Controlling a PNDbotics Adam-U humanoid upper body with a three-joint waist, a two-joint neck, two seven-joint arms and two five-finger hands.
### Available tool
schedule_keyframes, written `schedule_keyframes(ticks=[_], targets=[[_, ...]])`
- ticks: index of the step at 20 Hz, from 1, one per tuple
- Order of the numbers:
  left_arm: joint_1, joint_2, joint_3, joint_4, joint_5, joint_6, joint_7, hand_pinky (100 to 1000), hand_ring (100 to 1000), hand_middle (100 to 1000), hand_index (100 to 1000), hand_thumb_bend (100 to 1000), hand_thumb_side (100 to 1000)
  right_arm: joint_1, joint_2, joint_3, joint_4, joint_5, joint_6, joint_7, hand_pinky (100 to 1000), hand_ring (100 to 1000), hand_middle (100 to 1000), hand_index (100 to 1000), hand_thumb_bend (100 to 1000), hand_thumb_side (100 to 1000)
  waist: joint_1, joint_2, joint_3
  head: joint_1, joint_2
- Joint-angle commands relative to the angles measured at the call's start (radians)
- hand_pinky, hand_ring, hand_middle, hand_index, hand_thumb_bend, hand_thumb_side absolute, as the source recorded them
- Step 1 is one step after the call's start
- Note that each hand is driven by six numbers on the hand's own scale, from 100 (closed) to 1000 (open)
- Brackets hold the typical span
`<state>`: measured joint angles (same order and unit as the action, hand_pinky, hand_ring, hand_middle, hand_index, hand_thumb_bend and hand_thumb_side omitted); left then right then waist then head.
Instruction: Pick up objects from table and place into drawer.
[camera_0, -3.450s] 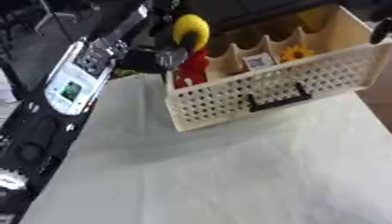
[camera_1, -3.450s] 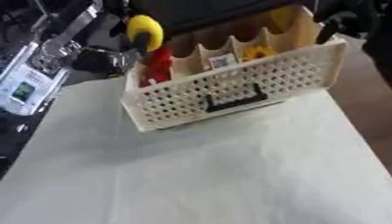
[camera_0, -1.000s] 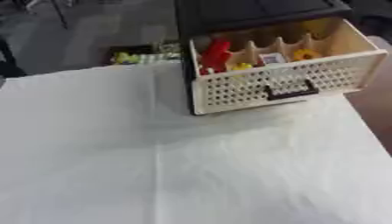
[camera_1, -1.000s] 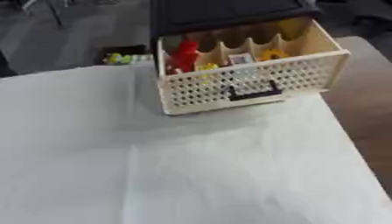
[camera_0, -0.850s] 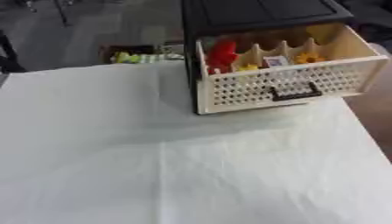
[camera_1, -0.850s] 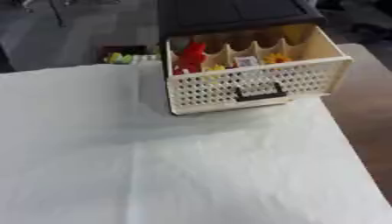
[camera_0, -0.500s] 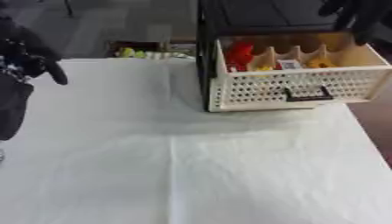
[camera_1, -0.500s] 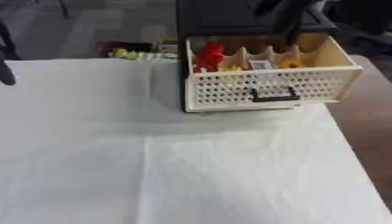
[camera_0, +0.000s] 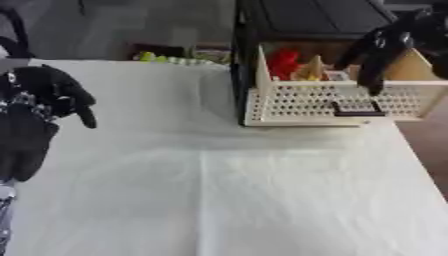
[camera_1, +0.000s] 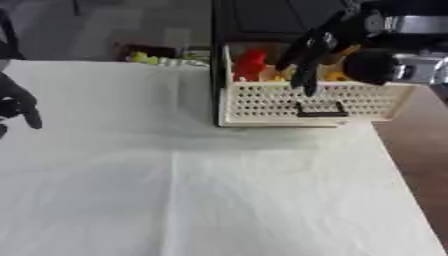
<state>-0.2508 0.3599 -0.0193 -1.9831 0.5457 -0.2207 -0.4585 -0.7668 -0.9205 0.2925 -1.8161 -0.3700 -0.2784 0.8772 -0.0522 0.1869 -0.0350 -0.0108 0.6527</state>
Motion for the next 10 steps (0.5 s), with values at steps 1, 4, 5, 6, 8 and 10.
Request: schedule_keyframes(ticks=[1, 4, 5, 6, 8, 10], targets=[[0.008, -0.009, -0.003, -0.017, -0.015, -0.001, -0.022, 473, 621, 617, 741, 100, 810, 0.007, -0.044, 0.035, 0.004, 0.003, -0.003, 0.03, 672, 898, 571, 769, 125, 1000, -0.002, -0.019, 0.003, -0.005, 0.015], [0.025, -0.026, -0.013, -0.017, -0.021, -0.005, -0.048, 466, 614, 613, 739, 100, 806, 0.03, -0.043, 0.071, 0.001, 0.024, 0.022, 0.03, 672, 902, 580, 774, 110, 1000, -0.006, -0.02, 0.007, -0.008, 0.018], [0.029, -0.031, -0.015, -0.017, -0.024, -0.008, -0.056, 466, 612, 613, 739, 100, 800, 0.038, -0.042, 0.083, -0.002, 0.032, 0.03, 0.03, 674, 906, 587, 780, 105, 1000, -0.007, -0.02, 0.01, -0.009, 0.019], [0.032, -0.035, -0.016, -0.017, -0.026, -0.013, -0.063, 466, 612, 613, 739, 100, 797, 0.044, -0.04, 0.092, -0.004, 0.041, 0.037, 0.03, 675, 907, 591, 782, 102, 1000, -0.007, -0.02, 0.012, -0.011, 0.02], [0.036, -0.042, -0.018, -0.017, -0.025, -0.027, -0.074, 467, 612, 614, 741, 100, 783, 0.058, -0.035, 0.11, -0.001, 0.06, 0.053, 0.03, 679, 912, 606, 800, 100, 1000, -0.008, -0.021, 0.015, -0.015, 0.022], [0.037, -0.047, -0.019, -0.017, -0.021, -0.04, -0.081, 466, 610, 612, 738, 100, 774, 0.073, -0.028, 0.131, 0.01, 0.083, 0.071, 0.03, 682, 915, 617, 812, 100, 1000, -0.009, -0.021, 0.02, -0.021, 0.023]])
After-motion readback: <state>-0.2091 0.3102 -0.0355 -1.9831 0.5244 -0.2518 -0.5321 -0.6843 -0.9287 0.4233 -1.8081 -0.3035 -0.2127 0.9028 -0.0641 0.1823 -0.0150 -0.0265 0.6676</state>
